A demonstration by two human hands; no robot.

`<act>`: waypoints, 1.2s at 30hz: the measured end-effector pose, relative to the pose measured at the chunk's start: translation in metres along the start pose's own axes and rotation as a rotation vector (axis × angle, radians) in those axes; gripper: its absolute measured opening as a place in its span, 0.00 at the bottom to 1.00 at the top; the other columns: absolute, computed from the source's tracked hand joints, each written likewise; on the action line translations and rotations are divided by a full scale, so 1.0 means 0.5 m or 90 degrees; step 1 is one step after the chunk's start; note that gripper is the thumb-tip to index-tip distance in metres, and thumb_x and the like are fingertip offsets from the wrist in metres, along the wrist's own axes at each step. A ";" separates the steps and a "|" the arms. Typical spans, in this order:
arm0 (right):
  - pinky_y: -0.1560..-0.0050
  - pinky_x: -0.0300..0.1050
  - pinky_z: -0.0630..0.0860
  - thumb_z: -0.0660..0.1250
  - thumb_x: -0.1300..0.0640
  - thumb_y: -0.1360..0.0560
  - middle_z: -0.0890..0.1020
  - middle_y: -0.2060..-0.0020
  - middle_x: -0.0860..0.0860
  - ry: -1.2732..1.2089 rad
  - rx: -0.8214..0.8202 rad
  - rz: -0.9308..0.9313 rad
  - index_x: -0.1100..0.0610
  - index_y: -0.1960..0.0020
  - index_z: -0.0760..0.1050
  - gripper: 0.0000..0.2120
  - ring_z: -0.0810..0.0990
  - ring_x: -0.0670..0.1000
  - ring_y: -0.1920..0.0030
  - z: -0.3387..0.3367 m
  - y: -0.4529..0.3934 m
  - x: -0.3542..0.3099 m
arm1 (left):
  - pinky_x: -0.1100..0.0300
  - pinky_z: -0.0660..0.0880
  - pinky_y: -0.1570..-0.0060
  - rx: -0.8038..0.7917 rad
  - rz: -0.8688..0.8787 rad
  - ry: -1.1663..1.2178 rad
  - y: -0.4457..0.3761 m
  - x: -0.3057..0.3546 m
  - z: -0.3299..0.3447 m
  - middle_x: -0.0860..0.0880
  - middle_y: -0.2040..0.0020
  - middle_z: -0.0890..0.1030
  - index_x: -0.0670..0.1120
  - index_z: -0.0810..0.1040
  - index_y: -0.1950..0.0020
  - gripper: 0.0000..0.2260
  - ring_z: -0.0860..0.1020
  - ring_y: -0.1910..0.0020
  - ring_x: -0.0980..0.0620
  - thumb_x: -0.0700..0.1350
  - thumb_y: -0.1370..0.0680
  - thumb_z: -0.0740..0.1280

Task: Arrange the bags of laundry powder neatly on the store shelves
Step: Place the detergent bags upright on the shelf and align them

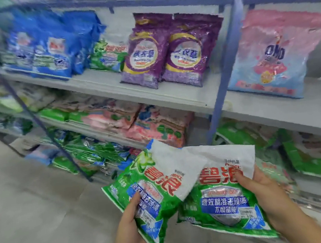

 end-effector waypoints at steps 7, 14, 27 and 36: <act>0.68 0.44 0.83 0.67 0.64 0.26 0.89 0.55 0.52 -0.023 -0.050 -0.069 0.52 0.44 0.79 0.13 0.88 0.53 0.61 0.241 -0.014 -0.049 | 0.41 0.78 0.39 0.025 0.093 0.070 0.023 0.239 -0.086 0.38 0.42 0.85 0.42 0.79 0.33 0.24 0.84 0.46 0.37 0.57 0.20 0.62; 0.66 0.45 0.84 0.67 0.61 0.28 0.88 0.53 0.53 -0.038 -0.075 -0.141 0.52 0.42 0.78 0.16 0.88 0.54 0.58 0.368 -0.112 -0.126 | 0.40 0.83 0.60 -0.034 0.177 0.138 -0.054 0.416 -0.032 0.40 0.45 0.86 0.42 0.87 0.45 0.21 0.87 0.53 0.40 0.54 0.17 0.60; 0.65 0.54 0.85 0.69 0.57 0.32 0.88 0.51 0.57 -0.074 -0.039 -0.202 0.50 0.39 0.78 0.21 0.88 0.59 0.60 0.524 -0.373 -0.299 | 0.41 0.82 0.48 -0.097 0.204 0.059 -0.275 0.664 0.137 0.39 0.46 0.86 0.41 0.86 0.45 0.19 0.86 0.52 0.39 0.52 0.20 0.61; 0.60 0.54 0.83 0.64 0.61 0.24 0.89 0.56 0.51 -0.105 0.134 -0.289 0.47 0.45 0.79 0.13 0.88 0.53 0.62 0.558 -0.465 -0.339 | 0.43 0.80 0.42 -0.250 0.136 -0.013 -0.464 0.805 0.314 0.39 0.41 0.85 0.39 0.80 0.36 0.21 0.85 0.44 0.43 0.48 0.26 0.67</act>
Point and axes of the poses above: each hand's wrist, its own y-axis away from the middle knuckle, its own z-axis out of the palm, x = y × z, the point moved 5 cm from there along -y, towards the middle knuckle
